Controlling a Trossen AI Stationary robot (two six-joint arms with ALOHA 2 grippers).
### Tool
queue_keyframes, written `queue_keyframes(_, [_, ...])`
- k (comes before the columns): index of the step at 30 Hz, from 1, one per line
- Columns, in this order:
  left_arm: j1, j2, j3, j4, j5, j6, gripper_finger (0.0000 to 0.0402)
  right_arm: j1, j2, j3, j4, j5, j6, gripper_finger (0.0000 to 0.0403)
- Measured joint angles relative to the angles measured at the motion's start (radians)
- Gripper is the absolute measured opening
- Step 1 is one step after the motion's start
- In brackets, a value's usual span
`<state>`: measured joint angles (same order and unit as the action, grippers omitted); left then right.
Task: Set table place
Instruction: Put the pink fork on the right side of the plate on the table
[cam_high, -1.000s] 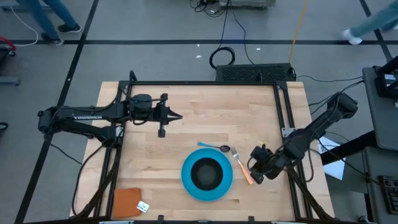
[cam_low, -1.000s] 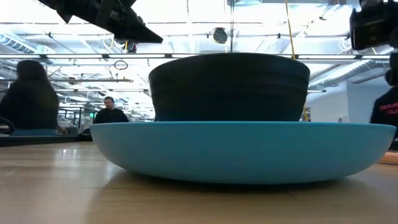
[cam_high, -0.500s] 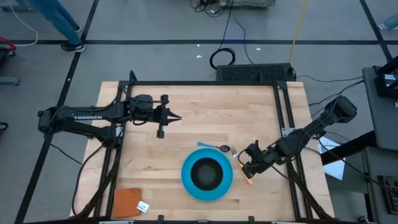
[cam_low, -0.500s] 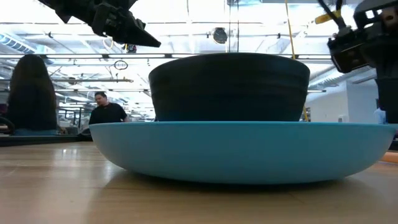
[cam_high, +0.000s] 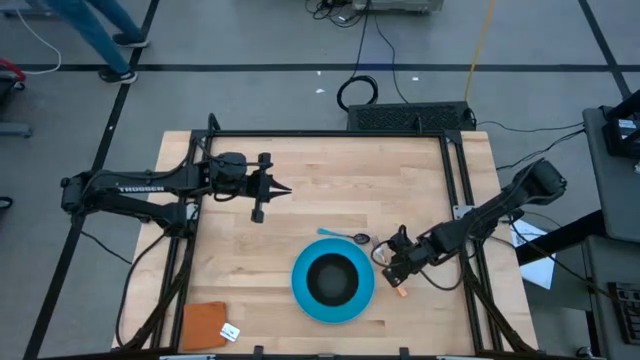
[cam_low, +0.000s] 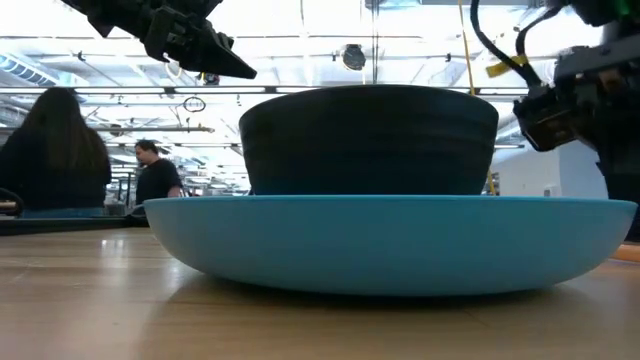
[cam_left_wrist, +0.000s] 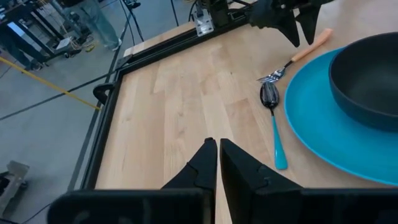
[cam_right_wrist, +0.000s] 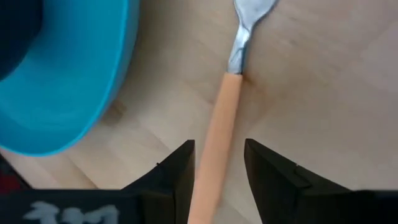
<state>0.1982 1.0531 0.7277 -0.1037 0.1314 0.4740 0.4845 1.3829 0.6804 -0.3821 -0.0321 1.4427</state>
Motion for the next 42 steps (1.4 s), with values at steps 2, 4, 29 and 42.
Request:
queue_keyframes(2, [0.0,0.0,0.0,-0.001,0.0,0.0,0.0026,-0.001,0.01,0.0,0.019,0.0,0.0,0.0128])
queue_keyframes(4, [0.0,0.0,0.0,-0.001,0.0,0.0,0.0026,-0.001,0.019,0.0,0.018,0.0,0.0,0.0128])
queue_keyframes(29, [0.0,0.0,0.0,-0.051,0.006,0.029,0.0026,0.028,0.122,0.001,0.123,0.047,0.288,0.003])
queue_keyframes(42, [0.0,0.0,0.001,-0.039,0.052,0.012,0.0026,0.176,0.122,0.001,0.074,0.284,0.608,0.003])
